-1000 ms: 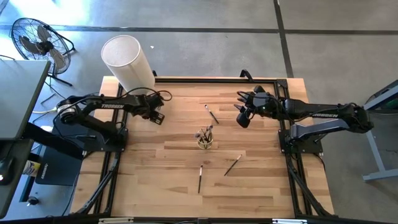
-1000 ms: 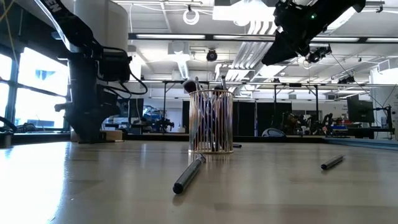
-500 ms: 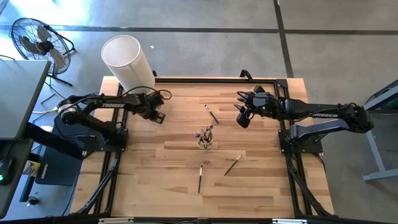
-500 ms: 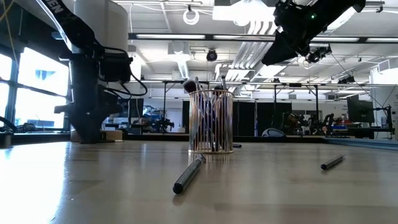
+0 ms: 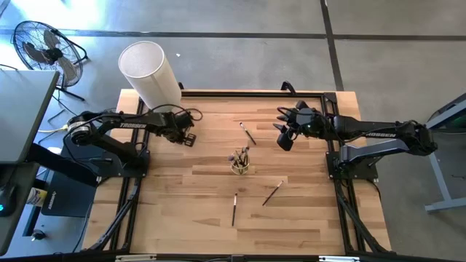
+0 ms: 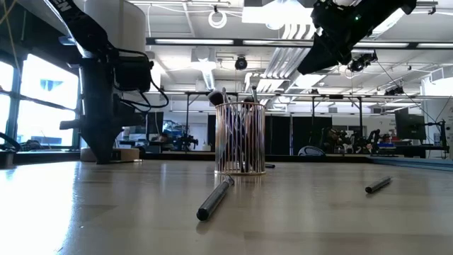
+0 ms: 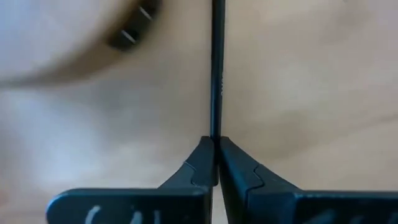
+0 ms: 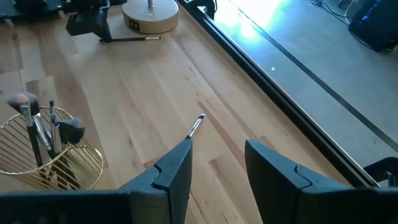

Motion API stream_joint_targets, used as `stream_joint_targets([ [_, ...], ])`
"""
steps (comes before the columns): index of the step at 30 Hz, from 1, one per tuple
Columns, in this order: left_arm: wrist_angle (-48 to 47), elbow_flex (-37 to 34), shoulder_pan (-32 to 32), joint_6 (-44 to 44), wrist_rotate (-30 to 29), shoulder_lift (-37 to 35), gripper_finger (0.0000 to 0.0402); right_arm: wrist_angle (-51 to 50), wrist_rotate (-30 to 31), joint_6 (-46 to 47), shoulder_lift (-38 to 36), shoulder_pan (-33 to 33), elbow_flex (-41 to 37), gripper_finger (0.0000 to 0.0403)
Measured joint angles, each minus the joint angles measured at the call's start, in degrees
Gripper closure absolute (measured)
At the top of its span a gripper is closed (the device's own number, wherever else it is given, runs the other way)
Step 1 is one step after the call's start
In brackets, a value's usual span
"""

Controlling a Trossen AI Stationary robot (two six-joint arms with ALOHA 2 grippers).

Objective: Put items in baskets/containers
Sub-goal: Put the eyeshadow brush into the wire organizer

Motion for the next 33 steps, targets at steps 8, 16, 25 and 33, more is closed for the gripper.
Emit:
stream_joint_targets([
  [8, 0.28, 0.20, -14.66, -13.24, 1.00, 0.08, 0.0393, -0.04, -0.02, -0.52, 0.00, 0.00, 0.00, 0.0260],
  [16, 0.16, 3.30, -24.86, -18.00, 4.81, 0.31, 0.0393, -0.07, 0.00, -1.60, 0.00, 0.00, 0.00, 0.0261],
  [25, -0.33, 3.41, -24.88, -19.04, 4.01, 0.22, 0.0392, -0.07, -0.02, -1.61, 0.00, 0.00, 0.00, 0.0261],
  [33, -0.52, 3.45, -24.82, -19.09, 3.51, 0.20, 0.0348, -0.07, -0.04, -1.61, 0.00, 0.00, 0.00, 0.0260],
])
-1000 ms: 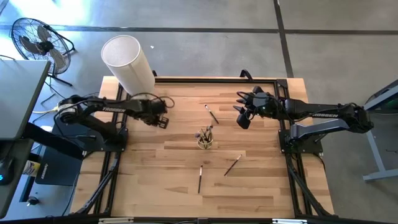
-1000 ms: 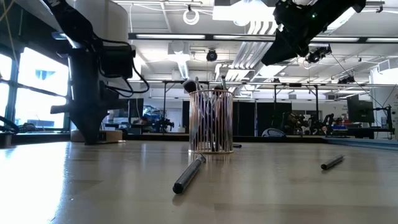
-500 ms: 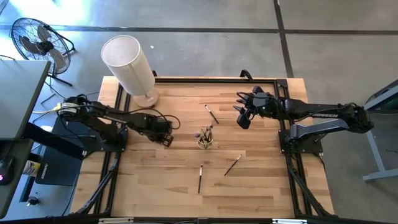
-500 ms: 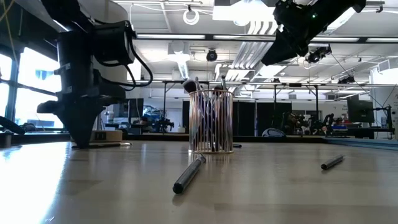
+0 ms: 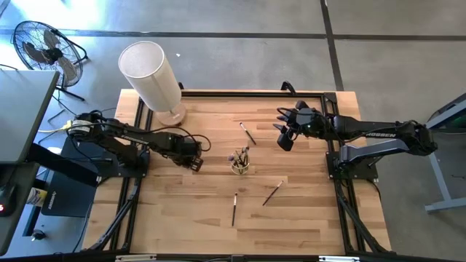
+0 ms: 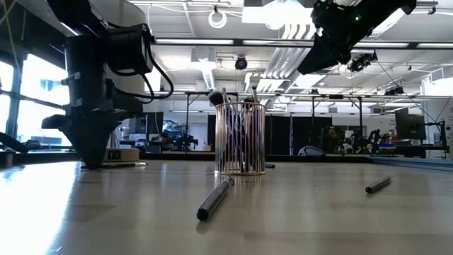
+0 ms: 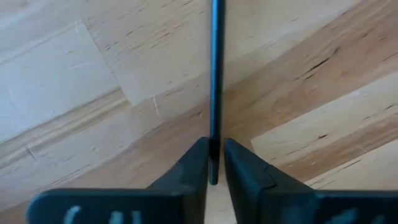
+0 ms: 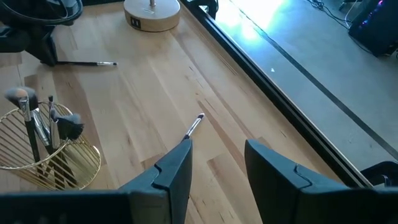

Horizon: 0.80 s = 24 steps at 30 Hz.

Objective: Put items in baskets/containers
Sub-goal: Put the eyeshadow brush into the wire organizer

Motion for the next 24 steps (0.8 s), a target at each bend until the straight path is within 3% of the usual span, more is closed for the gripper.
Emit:
stream_joint_targets([
  [8, -1.30, 3.07, 1.71, 5.55, -2.59, 0.07, 0.0286, -0.01, 0.02, -1.46, 0.00, -0.01, 0.00, 0.0261],
  [15, -4.94, 7.19, 7.30, 9.12, -9.35, -0.03, 0.0282, 0.00, 0.40, -1.49, 0.00, -0.02, 0.00, 0.0261],
  [24, -1.35, 7.13, 16.73, 16.33, -6.73, -0.04, 0.0282, 0.00, 0.44, -0.85, 0.01, -0.02, 0.00, 0.0261],
])
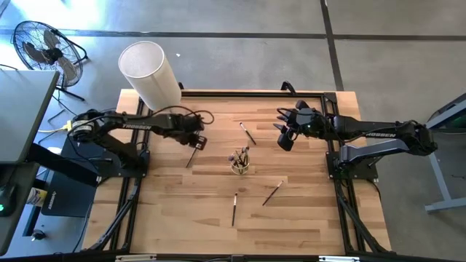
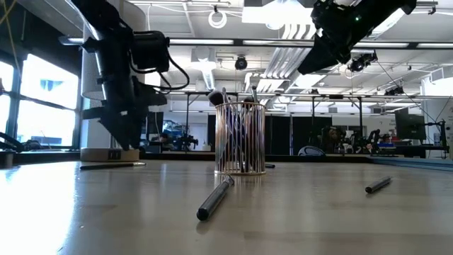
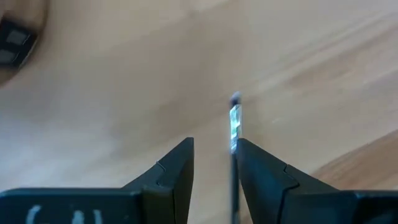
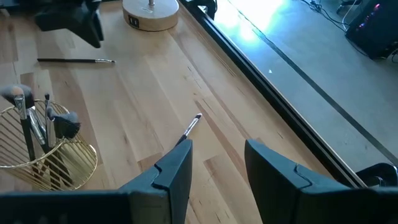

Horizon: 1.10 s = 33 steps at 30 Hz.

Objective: Put items in baskets/containers
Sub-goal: Put the eyeshadow brush into the wire organizer

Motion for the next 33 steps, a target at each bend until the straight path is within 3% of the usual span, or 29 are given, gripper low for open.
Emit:
stream_joint_targets([
  [5, 3.34, 0.02, 1.93, 2.23, 0.69, 0.02, 0.0282, 0.02, 0.17, 0.06, -0.01, -0.02, 0.00, 0.0260],
  [15, 9.46, 0.08, 2.13, 3.07, 1.54, 8.00, 0.0282, 0.04, 0.94, 0.44, 0.02, -0.02, 0.00, 0.0260],
  [25, 9.82, 0.28, 2.09, 1.80, 0.40, 10.88, 0.0284, 0.04, 0.92, 0.44, 0.02, 0.00, 0.00, 0.0261],
  [28, 9.74, 0.23, 2.09, 1.79, -0.22, 10.93, 0.0305, 0.04, 0.92, 0.44, 0.02, -0.02, 0.00, 0.0261],
  [33, 9.51, 0.17, 2.15, 3.15, 1.17, 10.99, 0.0389, 0.04, 0.92, 0.44, 0.02, -0.02, 0.00, 0.0261],
])
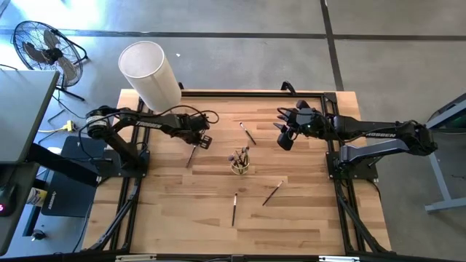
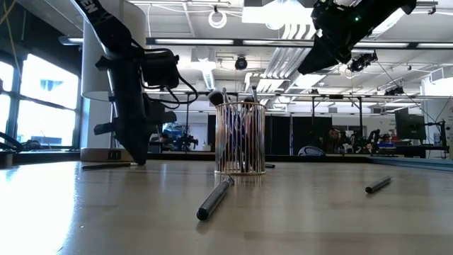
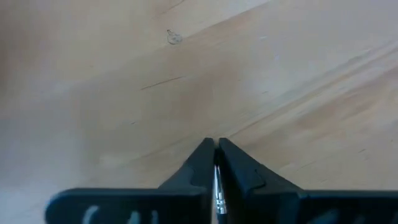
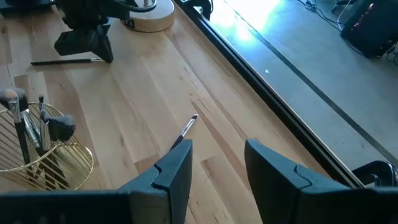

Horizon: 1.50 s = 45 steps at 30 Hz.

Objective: Put items in baskets/containers
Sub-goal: Put the eyeshadow brush into the wire organizer

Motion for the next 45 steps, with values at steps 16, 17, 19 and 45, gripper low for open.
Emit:
stream_joint_targets([
  [16, -0.43, 5.08, -6.88, -3.95, -6.64, -8.26, 0.0401, -1.72, -0.12, -0.17, 0.00, 0.02, 0.02, 0.0261],
  [17, 0.55, 5.99, -7.85, -4.79, -7.90, -8.87, 0.0401, -2.53, 0.35, -0.10, 0.00, 0.02, 0.02, 0.0261],
  [19, 0.43, 7.53, -10.24, -6.39, -10.99, -10.02, 0.0401, -3.69, 0.94, 0.00, 0.00, 0.02, 0.02, 0.0261],
  [45, 52.59, 14.26, -27.06, 29.80, -32.18, -2.46, 0.0401, -10.76, -4.17, 2.10, -1.46, 0.17, 0.02, 0.0261],
])
